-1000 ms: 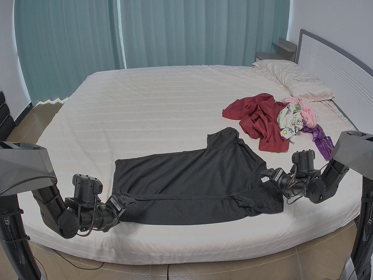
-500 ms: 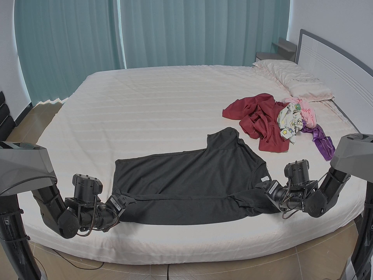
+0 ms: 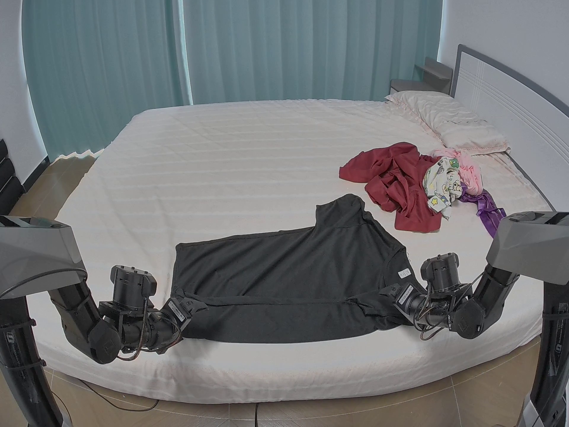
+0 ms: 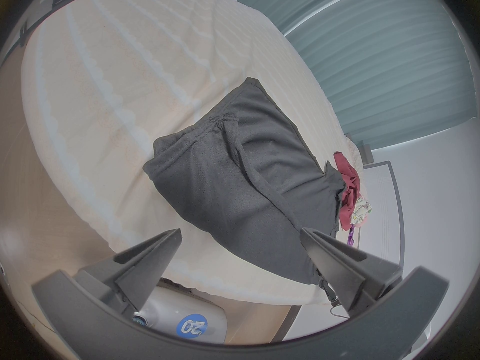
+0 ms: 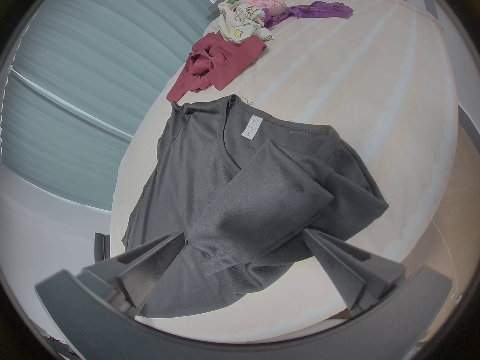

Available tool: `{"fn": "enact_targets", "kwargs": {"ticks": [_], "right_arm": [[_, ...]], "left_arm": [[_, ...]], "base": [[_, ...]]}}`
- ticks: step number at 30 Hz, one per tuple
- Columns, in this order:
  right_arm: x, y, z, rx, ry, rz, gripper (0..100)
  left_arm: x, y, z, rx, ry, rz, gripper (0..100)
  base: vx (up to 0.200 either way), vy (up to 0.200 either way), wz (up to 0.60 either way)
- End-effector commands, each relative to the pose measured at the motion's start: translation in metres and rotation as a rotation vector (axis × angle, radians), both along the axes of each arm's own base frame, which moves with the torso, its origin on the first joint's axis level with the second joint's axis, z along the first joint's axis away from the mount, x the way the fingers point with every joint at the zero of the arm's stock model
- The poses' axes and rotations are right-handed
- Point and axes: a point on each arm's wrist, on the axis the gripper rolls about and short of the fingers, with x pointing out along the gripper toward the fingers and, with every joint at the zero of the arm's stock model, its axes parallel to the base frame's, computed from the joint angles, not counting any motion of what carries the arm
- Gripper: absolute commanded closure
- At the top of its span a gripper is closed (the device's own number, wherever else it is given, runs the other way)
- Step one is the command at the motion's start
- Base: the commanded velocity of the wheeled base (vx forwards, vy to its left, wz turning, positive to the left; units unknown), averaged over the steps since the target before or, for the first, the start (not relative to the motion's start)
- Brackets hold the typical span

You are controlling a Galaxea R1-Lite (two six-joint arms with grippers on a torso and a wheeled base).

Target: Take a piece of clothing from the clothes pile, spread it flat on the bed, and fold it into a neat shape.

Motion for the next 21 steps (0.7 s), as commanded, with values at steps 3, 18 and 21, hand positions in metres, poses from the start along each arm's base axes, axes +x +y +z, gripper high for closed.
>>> {"fn": "enact_targets", "kwargs": {"ticks": [3,18,21], "right_arm": [[0.002,0.001,-0.01,-0.004,0.01,0.0,0],[0.008,0.003,-0.022,-0.064,-0.015,-0.056,100],[0.003,0.004,-0.018,-0.082,-0.021,-0.066,100]], "left_arm": [[0.0,0.0,0.0,0.0,0.001,0.0,0],[0.0,0.0,0.0,0.0,0.001,0.0,0],[0.0,0.0,0.0,0.0,0.001,0.0,0]], "base": [[0.0,0.0,0.0],[0.0,0.0,0.0],[0.0,0.0,0.0]]}}
